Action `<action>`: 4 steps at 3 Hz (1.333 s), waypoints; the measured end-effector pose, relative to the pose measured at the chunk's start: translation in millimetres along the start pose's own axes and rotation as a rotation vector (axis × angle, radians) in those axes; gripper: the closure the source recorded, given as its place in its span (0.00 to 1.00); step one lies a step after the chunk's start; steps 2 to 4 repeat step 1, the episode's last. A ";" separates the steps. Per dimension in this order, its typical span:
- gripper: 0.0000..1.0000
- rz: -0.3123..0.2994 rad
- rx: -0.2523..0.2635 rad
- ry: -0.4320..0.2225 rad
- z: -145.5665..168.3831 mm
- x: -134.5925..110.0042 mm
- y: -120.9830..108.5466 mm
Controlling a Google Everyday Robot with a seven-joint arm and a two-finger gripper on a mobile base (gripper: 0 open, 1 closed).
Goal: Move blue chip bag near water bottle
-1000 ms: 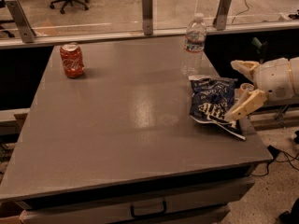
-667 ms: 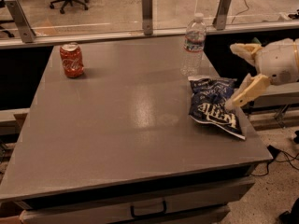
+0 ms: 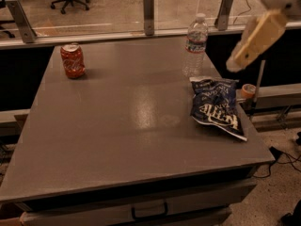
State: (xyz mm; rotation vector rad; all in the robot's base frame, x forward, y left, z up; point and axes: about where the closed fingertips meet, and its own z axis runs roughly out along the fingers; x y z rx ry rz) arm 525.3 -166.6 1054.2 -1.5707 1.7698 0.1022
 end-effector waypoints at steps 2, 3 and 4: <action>0.00 -0.090 0.066 0.091 -62.1 -93.9 23.8; 0.00 -0.090 0.066 0.091 -62.1 -93.9 23.8; 0.00 -0.090 0.066 0.091 -62.1 -93.9 23.8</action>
Offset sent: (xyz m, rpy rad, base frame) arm 0.0000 0.0000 0.0000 0.0000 0.0000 0.0000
